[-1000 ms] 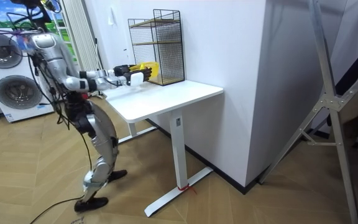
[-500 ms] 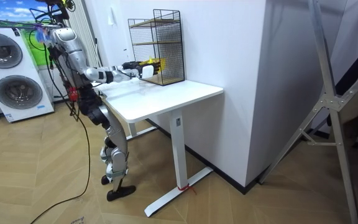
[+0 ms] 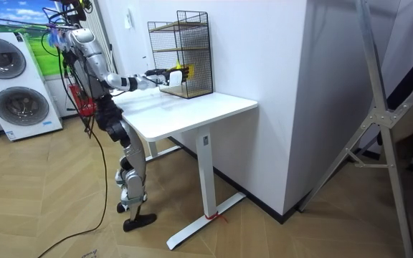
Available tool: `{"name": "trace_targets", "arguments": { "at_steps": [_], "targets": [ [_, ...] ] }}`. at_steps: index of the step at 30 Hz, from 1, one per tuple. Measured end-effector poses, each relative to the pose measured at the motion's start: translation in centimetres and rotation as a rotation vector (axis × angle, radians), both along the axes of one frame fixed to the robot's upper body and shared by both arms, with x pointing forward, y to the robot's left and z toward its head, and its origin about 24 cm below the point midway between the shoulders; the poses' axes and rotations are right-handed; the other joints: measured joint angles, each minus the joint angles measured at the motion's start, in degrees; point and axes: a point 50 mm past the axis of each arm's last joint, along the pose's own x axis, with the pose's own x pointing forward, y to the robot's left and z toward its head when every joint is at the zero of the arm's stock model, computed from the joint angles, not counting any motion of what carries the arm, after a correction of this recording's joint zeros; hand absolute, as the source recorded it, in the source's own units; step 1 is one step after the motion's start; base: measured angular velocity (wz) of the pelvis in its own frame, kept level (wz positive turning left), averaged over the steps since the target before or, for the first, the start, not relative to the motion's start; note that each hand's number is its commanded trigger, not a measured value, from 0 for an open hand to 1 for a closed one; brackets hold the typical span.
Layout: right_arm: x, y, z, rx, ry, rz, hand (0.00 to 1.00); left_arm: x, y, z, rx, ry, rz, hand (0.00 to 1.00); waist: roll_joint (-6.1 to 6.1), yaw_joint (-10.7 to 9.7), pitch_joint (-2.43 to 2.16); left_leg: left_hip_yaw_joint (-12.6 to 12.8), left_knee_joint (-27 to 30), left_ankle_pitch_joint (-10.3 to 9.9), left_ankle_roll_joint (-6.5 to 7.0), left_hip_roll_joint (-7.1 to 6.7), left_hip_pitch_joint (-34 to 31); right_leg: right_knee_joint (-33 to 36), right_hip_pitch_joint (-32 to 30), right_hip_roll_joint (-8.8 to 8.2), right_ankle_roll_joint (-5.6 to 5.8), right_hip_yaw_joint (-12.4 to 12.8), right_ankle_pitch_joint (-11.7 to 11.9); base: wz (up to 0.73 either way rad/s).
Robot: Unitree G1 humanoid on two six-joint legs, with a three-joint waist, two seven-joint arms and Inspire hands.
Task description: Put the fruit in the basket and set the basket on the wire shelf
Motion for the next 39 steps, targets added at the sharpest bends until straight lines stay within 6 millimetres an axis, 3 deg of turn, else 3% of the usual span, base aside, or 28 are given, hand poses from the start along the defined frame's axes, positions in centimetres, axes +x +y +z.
{"name": "trace_targets", "arguments": {
  "at_steps": [9, 18, 24, 27, 39],
  "targets": [
    [1.3, 0.2, 1.2, 0.007, -0.014, -0.029, 0.0, 1.7, 0.0, 0.8, -0.006, -0.007, 0.031, 0.0, 0.6, 1.0, 0.38, 0.3, -3.1, 0.9, -0.25, 0.76, 1.6, -5.3, 3.0, 1.53, -0.14, 0.0, 2.9, -0.02],
    [3.7, 0.6, 1.2, -0.058, 0.049, -0.013, 0.0, 2.9, -0.1, 0.3, 0.0, 0.076, 0.059, 0.0, 0.58, 1.3, 0.4, 0.4, -3.9, 1.7, -0.51, 0.79, 2.0, -6.3, 3.0, 1.3, -0.35, 0.4, 3.2, -0.01],
    [5.2, 0.8, 1.4, -0.058, 0.103, -0.013, 0.0, 4.8, 0.1, 0.3, 0.009, 0.149, 0.083, 0.0, 0.74, 1.4, 0.49, 0.2, -4.5, 2.3, -0.72, 0.77, 2.0, -6.7, 2.9, 1.32, -0.53, 0.0, 3.4, 0.0],
    [5.6, 1.0, 1.2, -0.072, 0.126, -0.018, 0.0, 5.3, 0.1, -0.1, 0.019, 0.192, 0.086, 0.0, 1.41, 1.4, 0.82, 0.3, -4.5, 2.3, -0.69, 0.76, 2.1, -6.7, 3.0, 1.28, -0.57, -0.1, 3.4, 0.0],
    [5.4, 1.0, -0.1, -0.094, 0.214, -0.015, 0.0, 5.2, 0.5, -1.2, 0.012, 0.287, 0.084, 0.0, 2.61, 1.0, 0.59, 0.3, -4.6, 2.3, -0.72, 0.78, 2.1, -6.9, 3.0, 1.29, -0.57, -0.1, 3.4, 0.0]
  ]
}}
